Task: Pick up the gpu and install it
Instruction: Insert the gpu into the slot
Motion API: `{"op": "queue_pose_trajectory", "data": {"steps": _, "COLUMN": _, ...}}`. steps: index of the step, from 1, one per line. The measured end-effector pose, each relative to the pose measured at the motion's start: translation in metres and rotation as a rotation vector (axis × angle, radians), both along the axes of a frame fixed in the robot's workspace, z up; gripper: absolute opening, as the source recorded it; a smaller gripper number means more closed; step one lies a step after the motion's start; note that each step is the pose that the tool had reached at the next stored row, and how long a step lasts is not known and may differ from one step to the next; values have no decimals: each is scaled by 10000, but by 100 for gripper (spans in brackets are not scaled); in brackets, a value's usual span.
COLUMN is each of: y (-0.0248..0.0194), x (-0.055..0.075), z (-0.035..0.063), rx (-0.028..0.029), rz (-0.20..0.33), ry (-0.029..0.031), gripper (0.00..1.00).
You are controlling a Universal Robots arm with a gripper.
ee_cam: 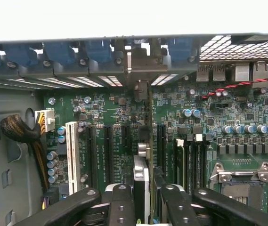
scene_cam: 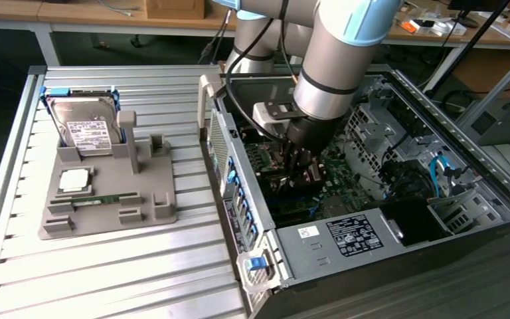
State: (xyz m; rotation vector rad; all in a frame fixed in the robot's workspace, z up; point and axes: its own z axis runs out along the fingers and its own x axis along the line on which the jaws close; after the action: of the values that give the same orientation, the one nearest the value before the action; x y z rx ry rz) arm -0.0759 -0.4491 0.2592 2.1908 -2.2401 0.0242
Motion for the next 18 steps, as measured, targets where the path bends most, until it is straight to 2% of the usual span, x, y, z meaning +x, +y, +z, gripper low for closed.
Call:
{"op": "queue_pose_trajectory", "data": {"steps": 10, "y": 7, "x": 0, "z": 20, "rx": -31, "rz": -1, "ry": 1, "gripper": 27}}
{"op": "queue_pose_trajectory", "data": {"steps": 14, "y": 10, "x": 3, "z": 19, "rx": -168, "rz": -1, "ry": 4, "gripper": 27}}
{"op": "queue_pose_trajectory", "data": {"steps": 18, "y": 24, "x": 10, "z": 16, "rx": -333, "rz": -2, "ry": 6, "gripper": 27}}
